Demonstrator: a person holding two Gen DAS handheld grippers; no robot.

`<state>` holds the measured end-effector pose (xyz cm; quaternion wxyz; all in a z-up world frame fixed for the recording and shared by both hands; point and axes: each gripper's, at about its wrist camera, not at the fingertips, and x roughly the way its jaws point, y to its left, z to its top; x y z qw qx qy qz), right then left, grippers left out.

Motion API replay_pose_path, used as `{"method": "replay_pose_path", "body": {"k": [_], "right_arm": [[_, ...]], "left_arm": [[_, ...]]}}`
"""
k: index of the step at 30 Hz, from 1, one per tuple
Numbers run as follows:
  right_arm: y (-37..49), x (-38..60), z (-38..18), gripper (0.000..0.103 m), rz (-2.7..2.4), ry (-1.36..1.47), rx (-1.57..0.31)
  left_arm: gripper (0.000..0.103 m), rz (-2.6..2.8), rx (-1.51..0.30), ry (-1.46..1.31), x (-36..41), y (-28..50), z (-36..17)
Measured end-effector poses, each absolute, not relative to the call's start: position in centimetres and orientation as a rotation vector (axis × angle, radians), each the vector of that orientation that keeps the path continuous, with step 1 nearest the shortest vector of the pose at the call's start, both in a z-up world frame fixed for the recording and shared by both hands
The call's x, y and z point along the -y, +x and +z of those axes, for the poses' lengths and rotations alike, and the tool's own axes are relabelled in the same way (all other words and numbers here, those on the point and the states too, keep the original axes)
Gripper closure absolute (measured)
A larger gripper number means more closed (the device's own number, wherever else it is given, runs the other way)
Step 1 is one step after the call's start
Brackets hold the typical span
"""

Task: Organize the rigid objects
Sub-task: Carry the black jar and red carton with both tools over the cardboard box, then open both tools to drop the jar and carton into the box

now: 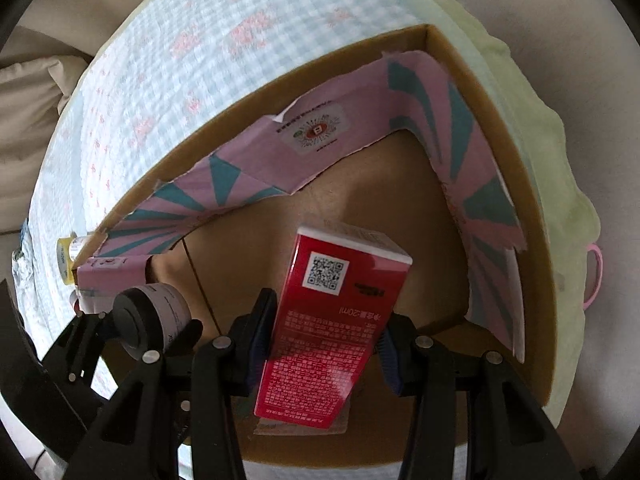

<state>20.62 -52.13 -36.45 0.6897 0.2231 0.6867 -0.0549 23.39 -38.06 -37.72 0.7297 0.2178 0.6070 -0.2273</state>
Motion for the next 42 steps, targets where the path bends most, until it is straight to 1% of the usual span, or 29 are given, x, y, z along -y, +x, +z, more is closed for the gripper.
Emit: {"method": "replay_pose_path", "body": {"k": [3, 5, 6, 7, 8, 9, 10, 12, 16, 24, 26, 32, 34, 42], "right_arm": [[20.9, 52.0, -36.6, 0.06, -0.115, 0.494, -1.544], [21.2, 51.9, -36.8, 0.06, -0.103, 0.49, -1.553], [21.4, 51.8, -36.8, 0.058, -0.1, 0.484, -1.555], [21.5, 51.8, -36.9, 0.055, -0.097, 0.474, -1.56], [21.6, 51.7, -36.8, 0.039, -0.094, 0.465, -1.563], [21.4, 51.7, -36.7, 0.008, -0.093, 0.461, -1.571], [21.3, 51.7, -36.5, 0.0, -0.088, 0.465, -1.576], [20.6, 52.0, -36.2, 0.0, -0.087, 0.488, -1.572], [18.7, 52.6, -35.0, 0.0, -0.099, 0.552, -1.506], [16.7, 52.6, -32.0, 0.0, -0.102, 0.528, -1.415], [16.5, 52.2, -31.3, 0.0, -0.105, 0.519, -1.408], [15.6, 51.1, -28.3, 0.0, -0.117, 0.452, -1.35], [15.1, 50.3, -26.5, 0.0, -0.123, 0.415, -1.322], [13.1, 45.4, -20.4, 0.0, -0.157, 0.225, -1.208]], "left_arm": [[0.047, -0.5, -1.334, 0.47, 38.0, 23.7, -37.3], [0.018, -0.502, -1.324, 0.453, 38.0, 23.9, -36.6], [0.001, -0.511, -1.324, 0.443, 38.0, 24.1, -36.3], [0.0, -0.519, -1.315, 0.43, 37.8, 24.1, -35.8], [0.0, -0.521, -1.308, 0.419, 37.6, 24.1, -35.2], [0.0, -0.522, -1.309, 0.411, 37.3, 24.2, -34.8], [0.0, -0.517, -1.31, 0.406, 36.9, 24.2, -34.4], [0.0, -0.497, -1.304, 0.404, 36.0, 24.1, -33.5], [0.0, -0.459, -1.308, 0.374, 34.1, 23.9, -32.0], [0.0, -0.418, -1.277, 0.329, 31.8, 22.9, -28.2], [0.0, -0.416, -1.257, 0.326, 31.0, 21.8, -28.2], [0.0, -0.394, -1.211, 0.278, 29.1, 19.9, -25.4], [0.0, -0.378, -1.192, 0.26, 28.1, 19.3, -23.8], [0.0, -0.277, -1.131, 0.213, 20.4, 16.3, -18.6]]}}
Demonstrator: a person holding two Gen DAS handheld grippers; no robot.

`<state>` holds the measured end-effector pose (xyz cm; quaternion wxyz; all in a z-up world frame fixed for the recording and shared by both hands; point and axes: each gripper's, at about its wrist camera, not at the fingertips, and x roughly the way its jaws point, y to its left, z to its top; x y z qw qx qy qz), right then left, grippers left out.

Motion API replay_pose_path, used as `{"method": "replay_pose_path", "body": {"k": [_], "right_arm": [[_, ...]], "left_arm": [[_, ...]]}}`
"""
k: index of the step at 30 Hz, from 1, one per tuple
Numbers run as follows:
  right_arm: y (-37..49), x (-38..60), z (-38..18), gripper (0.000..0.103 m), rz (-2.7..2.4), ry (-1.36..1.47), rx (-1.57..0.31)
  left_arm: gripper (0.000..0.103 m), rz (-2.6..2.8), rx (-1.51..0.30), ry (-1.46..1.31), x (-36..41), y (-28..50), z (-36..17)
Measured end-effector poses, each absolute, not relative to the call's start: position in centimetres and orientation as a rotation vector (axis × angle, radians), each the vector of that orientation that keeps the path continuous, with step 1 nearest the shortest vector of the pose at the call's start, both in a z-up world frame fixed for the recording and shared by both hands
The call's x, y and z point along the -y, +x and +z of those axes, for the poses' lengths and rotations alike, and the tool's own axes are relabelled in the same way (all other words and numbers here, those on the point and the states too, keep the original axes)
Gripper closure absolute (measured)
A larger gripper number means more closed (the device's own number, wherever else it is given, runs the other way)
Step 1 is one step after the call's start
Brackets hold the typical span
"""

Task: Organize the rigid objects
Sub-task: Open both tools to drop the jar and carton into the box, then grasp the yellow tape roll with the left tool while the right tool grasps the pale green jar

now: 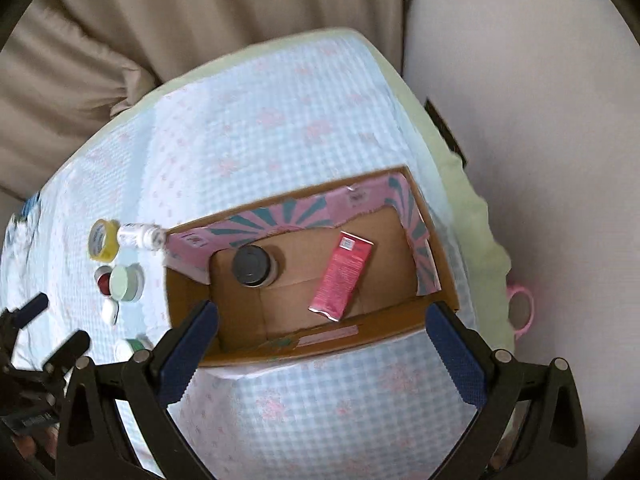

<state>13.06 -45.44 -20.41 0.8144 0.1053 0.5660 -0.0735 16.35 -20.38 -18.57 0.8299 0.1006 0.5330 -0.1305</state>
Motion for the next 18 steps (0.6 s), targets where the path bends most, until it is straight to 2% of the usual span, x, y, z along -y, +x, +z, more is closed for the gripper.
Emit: {"method": "replay_pose_path", "body": {"k": [8, 18], "right_arm": [[9.7, 37.3, -16.3, 0.0, -0.079, 0.133, -1.143], [8.3, 24.5, -14.6, 0.0, -0.055, 0.113, -1.091]], "left_arm": [[0.0, -0.195, -1.069, 0.161, 10.2, 13.9, -14.9], [0.0, -0.197, -1.059, 0.162, -2.2, 14.2, -14.9]]}}
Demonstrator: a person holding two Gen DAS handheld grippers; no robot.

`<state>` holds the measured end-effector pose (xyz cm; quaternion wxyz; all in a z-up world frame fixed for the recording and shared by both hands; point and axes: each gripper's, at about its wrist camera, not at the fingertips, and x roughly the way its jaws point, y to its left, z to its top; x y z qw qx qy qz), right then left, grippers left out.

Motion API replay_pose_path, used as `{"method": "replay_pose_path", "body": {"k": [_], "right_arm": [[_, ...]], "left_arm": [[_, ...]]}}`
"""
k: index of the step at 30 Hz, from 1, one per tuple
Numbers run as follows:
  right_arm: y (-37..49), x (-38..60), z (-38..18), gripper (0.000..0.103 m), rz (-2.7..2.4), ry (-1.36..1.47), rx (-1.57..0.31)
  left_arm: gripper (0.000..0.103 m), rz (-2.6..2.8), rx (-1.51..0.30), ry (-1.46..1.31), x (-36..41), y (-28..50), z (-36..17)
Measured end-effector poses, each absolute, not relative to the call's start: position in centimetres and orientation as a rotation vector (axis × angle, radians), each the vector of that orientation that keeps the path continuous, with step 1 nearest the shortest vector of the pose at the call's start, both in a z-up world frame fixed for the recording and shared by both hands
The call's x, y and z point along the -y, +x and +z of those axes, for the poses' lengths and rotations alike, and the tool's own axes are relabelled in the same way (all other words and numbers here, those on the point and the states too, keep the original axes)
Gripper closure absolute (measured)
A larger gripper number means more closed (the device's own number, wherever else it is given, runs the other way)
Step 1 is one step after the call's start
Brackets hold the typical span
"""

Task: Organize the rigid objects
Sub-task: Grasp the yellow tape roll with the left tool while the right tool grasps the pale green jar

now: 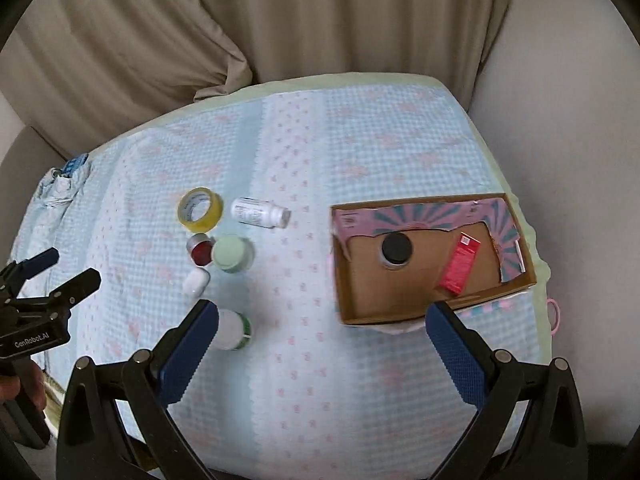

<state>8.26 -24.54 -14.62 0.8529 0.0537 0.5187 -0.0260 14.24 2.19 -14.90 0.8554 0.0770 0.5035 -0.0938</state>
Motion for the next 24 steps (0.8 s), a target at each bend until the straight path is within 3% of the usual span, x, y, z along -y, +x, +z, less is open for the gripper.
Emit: {"method": "replay_pose_path", "body": {"k": [11, 24], "right_arm": [[9.8, 14.0, -15.1, 0.0, -0.125, 0.103, -1.1], [14.9, 9.8, -21.3, 0.0, -0.076, 0.068, -1.189]], "left_arm": [[0.0, -0.249, -1.063, 0.17, -11.8, 18.8, -16.8], [0.0, -0.313, -1.177, 0.208, -11.9, 28.2, -25.3]]}}
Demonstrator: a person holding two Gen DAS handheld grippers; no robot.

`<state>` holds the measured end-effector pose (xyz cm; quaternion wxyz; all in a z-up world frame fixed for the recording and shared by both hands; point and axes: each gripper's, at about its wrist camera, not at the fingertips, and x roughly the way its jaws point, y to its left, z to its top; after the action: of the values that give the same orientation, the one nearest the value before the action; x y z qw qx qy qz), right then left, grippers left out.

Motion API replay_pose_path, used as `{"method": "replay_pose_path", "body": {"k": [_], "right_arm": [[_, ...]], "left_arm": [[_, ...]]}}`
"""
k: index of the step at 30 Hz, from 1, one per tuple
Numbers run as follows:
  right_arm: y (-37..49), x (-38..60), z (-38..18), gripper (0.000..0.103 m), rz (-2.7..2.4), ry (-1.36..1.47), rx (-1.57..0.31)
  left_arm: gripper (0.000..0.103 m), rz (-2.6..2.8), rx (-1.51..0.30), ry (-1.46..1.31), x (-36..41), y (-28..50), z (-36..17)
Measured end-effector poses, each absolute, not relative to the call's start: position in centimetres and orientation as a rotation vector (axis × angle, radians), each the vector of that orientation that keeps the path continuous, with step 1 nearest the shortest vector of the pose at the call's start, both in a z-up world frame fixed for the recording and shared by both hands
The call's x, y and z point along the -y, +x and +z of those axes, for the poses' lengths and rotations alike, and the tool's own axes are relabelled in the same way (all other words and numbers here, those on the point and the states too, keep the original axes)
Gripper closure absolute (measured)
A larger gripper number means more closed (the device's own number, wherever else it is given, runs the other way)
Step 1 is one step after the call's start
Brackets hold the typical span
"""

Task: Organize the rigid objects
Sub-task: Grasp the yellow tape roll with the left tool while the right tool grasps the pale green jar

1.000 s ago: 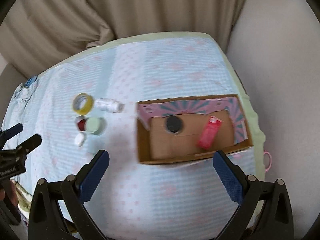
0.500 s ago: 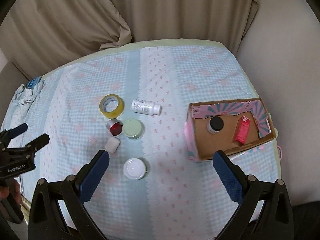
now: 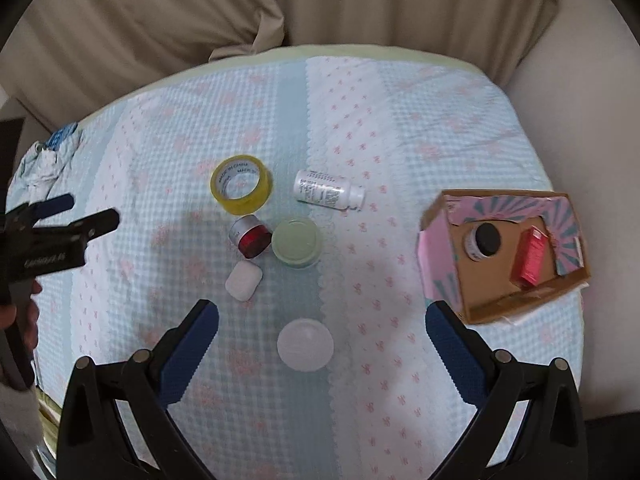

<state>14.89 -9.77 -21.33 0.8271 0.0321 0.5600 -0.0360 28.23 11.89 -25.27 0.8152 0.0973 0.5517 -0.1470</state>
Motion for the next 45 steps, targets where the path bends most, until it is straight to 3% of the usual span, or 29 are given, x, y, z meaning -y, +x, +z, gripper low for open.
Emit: {"method": "replay_pose_path", "body": {"k": [14, 31, 34, 36, 45], "right_arm": [[23.3, 8.8, -34.5, 0.0, 0.044, 0.015, -1.315], [27.0, 7.8, -42.2, 0.0, 0.079, -0.052, -1.371], [27.6, 7.8, -42.6, 0.015, 0.095, -0.044, -1.379], [28.0, 7.9, -43.0, 0.034, 0.113, -0.039, -1.393], [27.8, 8.0, -43.4, 0.035, 0.129, -0.049, -1.395]], "left_arm": [[0.0, -0.458, -1.342, 0.342, -4.4, 37.9, -40.0], [0.0, -0.463, -1.332, 0.374, -0.7, 40.0, -46.8], [0.006, -0.474, -1.3, 0.4, 1.0, 40.0, -46.9], [0.006, -0.484, -1.292, 0.405, 1.6, 39.9, -46.9], [0.006, -0.479, -1.279, 0.399, 1.3, 40.6, -45.8]]}}
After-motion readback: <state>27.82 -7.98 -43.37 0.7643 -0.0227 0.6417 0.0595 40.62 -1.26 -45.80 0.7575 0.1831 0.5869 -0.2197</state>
